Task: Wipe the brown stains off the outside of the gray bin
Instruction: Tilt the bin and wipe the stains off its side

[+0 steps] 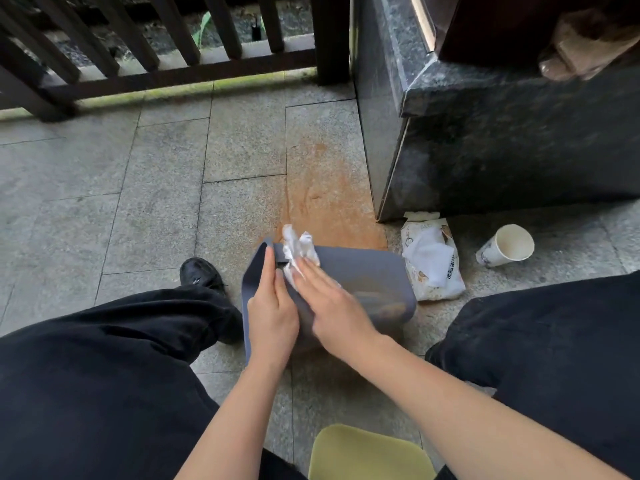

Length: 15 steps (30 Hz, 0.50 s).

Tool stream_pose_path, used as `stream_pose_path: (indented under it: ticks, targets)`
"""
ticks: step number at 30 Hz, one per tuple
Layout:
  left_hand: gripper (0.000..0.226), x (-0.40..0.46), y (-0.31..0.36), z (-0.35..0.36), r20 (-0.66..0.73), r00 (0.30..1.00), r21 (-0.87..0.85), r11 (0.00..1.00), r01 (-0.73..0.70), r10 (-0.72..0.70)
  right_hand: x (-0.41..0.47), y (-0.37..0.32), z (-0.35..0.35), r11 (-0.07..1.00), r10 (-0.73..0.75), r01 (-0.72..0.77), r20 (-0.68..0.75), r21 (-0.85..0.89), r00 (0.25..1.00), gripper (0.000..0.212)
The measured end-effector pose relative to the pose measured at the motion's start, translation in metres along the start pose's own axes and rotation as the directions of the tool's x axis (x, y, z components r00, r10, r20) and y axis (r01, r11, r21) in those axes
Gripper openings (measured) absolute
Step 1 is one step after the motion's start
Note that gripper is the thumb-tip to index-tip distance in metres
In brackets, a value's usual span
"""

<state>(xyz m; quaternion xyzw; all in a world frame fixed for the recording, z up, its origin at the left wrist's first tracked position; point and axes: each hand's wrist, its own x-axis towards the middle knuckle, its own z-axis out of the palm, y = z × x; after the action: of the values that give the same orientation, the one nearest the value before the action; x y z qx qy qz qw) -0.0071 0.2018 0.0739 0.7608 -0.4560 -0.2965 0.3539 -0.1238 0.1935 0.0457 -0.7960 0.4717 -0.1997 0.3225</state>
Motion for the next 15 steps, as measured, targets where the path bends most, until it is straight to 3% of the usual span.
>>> stream_pose_path:
  ticks: [3,6,12,15]
  targets:
    - [0.045,0.004,0.001,-0.002,-0.012,1.0,0.011,1.0,0.019,-0.019,-0.003,0.037,-0.02,0.97,0.243,-0.243,-0.003,-0.027,0.97,0.092]
    - [0.045,0.007,-0.001,-0.005,-0.046,0.997,0.049,0.996,0.069,-0.066,-0.013,0.065,-0.034,0.86,0.499,-0.49,0.04,-0.141,0.866,0.086]
    - [0.042,0.015,-0.005,-0.017,-0.042,0.987,0.02,0.987,0.157,-0.156,-0.024,0.078,-0.031,0.807,0.59,-0.58,0.123,-0.109,0.798,0.08]
    - [0.04,0.014,-0.002,-0.02,0.051,0.988,-0.201,0.968,0.153,-0.146,-0.023,0.081,-0.03,0.787,0.617,-0.609,0.119,-0.095,0.778,0.079]
